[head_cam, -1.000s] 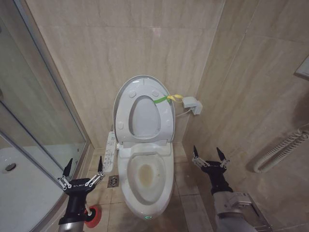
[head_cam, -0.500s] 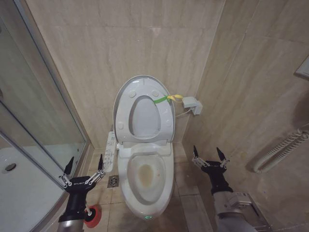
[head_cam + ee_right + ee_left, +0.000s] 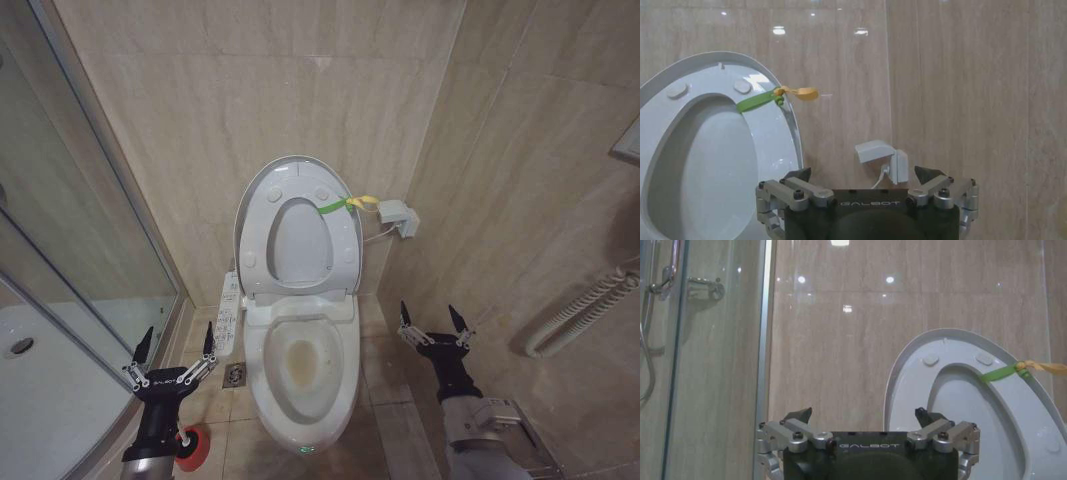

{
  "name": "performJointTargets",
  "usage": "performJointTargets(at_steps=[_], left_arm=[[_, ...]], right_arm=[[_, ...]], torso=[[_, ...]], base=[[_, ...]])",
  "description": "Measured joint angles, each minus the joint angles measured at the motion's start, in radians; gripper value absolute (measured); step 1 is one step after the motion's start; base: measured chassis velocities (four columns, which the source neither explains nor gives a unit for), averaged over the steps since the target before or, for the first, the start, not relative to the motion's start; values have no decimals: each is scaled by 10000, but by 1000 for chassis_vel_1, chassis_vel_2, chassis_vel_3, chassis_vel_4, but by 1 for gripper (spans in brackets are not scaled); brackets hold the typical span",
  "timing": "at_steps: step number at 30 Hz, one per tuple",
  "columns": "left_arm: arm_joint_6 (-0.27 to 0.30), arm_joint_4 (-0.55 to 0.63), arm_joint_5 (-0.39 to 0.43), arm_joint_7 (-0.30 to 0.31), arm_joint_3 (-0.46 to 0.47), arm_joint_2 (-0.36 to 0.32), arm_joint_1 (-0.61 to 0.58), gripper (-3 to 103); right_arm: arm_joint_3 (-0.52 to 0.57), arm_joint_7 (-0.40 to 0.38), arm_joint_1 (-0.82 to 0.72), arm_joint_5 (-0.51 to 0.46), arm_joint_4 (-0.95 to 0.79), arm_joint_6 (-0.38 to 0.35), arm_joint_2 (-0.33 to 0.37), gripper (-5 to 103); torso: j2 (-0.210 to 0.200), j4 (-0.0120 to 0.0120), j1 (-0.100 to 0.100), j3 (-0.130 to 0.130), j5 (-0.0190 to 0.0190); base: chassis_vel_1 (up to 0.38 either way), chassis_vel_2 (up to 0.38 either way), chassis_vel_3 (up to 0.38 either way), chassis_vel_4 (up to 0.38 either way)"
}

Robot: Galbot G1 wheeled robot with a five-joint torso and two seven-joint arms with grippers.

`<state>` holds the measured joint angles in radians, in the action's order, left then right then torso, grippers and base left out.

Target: Open the toilet lid, clean the toilet bowl with a toilet brush, close the toilet lid, and flush.

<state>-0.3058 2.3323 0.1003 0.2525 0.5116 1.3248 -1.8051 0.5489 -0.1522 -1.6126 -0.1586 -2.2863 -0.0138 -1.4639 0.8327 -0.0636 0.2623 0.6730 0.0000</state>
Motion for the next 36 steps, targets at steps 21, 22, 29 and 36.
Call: performJointTargets(at_steps=[21, 22, 29, 36], left_arm=[[-22, 43, -280, 58, -54, 37, -64, 100], [-20, 44, -280, 58, -54, 37, -64, 100], [-14, 48, -280, 61, -54, 37, -65, 100], [-12, 51, -278, 62, -54, 37, -64, 100]], right_arm=[[0, 0, 0, 0, 0, 0, 0, 100], [0, 0, 0, 0, 0, 0, 0, 100], [0, 0, 0, 0, 0, 0, 0, 100], [0, 0, 0, 0, 0, 0, 0, 100]], torso=[[0, 0, 0, 0, 0], [0, 0, 0, 0, 0], [0, 0, 0, 0, 0], [0, 0, 0, 0, 0]], base=[[0, 0, 0, 0], [0, 0, 0, 0], [0, 0, 0, 0], [0, 0, 0, 0]])
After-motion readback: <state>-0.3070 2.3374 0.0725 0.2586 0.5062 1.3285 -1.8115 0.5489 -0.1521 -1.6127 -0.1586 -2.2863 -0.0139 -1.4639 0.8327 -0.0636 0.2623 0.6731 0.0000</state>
